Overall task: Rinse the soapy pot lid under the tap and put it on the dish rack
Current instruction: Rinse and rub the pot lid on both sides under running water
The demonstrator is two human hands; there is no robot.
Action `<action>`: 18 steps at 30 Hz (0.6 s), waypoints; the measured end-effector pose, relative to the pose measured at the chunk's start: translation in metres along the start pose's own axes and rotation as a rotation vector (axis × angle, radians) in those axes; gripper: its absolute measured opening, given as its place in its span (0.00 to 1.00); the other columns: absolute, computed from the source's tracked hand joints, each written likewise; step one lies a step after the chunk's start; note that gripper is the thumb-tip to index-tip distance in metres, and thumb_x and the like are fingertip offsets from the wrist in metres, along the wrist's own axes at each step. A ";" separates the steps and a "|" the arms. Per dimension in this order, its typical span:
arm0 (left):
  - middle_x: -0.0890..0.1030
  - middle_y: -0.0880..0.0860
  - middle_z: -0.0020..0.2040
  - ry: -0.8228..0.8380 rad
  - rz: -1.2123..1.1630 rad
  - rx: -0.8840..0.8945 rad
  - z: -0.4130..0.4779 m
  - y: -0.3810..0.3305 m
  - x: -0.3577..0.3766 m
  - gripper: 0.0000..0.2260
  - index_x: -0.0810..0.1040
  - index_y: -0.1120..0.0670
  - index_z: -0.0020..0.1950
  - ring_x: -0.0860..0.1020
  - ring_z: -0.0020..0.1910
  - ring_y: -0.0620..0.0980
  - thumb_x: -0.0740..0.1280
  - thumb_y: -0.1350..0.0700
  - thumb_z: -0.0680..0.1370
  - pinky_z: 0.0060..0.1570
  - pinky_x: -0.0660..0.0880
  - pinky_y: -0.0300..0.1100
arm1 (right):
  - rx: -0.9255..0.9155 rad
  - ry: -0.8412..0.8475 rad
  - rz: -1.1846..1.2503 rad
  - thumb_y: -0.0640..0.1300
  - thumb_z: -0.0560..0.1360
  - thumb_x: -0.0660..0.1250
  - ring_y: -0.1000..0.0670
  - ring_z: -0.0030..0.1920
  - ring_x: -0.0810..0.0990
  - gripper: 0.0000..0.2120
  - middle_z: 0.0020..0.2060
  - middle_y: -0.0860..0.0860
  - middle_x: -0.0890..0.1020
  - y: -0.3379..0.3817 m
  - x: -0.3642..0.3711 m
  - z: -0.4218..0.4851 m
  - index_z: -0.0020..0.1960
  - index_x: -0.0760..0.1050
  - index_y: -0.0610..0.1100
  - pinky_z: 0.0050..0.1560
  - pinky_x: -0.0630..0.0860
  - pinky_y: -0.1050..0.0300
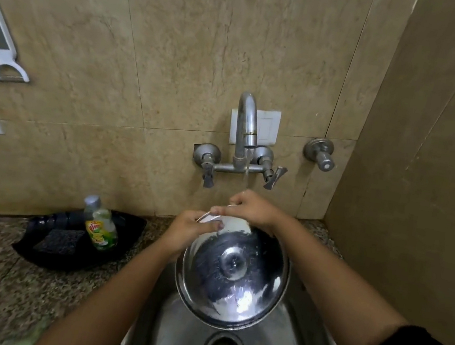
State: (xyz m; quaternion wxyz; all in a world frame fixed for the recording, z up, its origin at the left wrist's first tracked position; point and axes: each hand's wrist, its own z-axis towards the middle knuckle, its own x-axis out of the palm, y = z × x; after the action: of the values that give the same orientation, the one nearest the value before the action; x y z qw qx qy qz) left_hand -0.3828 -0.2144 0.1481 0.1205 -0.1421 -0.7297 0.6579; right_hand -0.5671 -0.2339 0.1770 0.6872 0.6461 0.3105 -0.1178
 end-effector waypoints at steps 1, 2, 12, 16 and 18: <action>0.84 0.65 0.47 -0.050 -0.076 0.009 -0.002 0.004 -0.003 0.11 0.82 0.65 0.51 0.81 0.45 0.61 0.73 0.61 0.71 0.51 0.77 0.53 | 0.041 -0.036 0.066 0.59 0.69 0.72 0.55 0.23 0.69 0.21 0.21 0.56 0.71 -0.005 -0.008 -0.003 0.27 0.69 0.48 0.29 0.69 0.63; 0.84 0.64 0.46 -0.094 -0.147 0.014 -0.003 0.009 -0.007 0.10 0.82 0.64 0.50 0.81 0.45 0.62 0.73 0.61 0.71 0.50 0.78 0.53 | 0.085 -0.066 0.142 0.59 0.70 0.71 0.56 0.23 0.72 0.21 0.22 0.55 0.73 -0.012 -0.016 -0.007 0.28 0.70 0.48 0.31 0.71 0.62; 0.84 0.62 0.45 0.038 -0.140 -0.023 -0.001 0.005 -0.001 0.06 0.83 0.62 0.48 0.82 0.42 0.56 0.71 0.63 0.72 0.48 0.78 0.47 | 0.019 0.013 -0.111 0.62 0.67 0.73 0.53 0.28 0.68 0.24 0.24 0.53 0.69 0.009 0.003 0.005 0.27 0.66 0.48 0.33 0.66 0.58; 0.84 0.64 0.46 -0.155 -0.254 -0.009 -0.007 0.019 -0.007 0.07 0.83 0.63 0.47 0.82 0.43 0.60 0.71 0.60 0.73 0.48 0.79 0.52 | 0.122 -0.143 0.128 0.64 0.69 0.70 0.53 0.26 0.71 0.23 0.24 0.52 0.72 -0.017 -0.020 -0.010 0.29 0.68 0.48 0.33 0.70 0.59; 0.84 0.64 0.49 -0.127 -0.243 -0.065 -0.006 0.017 -0.011 0.10 0.83 0.63 0.50 0.82 0.45 0.62 0.71 0.58 0.73 0.52 0.78 0.56 | 0.145 -0.178 0.179 0.64 0.69 0.68 0.50 0.29 0.72 0.23 0.29 0.47 0.74 -0.025 -0.020 -0.014 0.33 0.72 0.45 0.38 0.71 0.55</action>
State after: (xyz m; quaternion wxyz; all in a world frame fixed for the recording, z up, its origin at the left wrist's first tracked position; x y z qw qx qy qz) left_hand -0.3701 -0.2113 0.1322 0.1482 -0.0146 -0.7686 0.6222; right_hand -0.6001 -0.2285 0.1688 0.6715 0.7060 0.1800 -0.1350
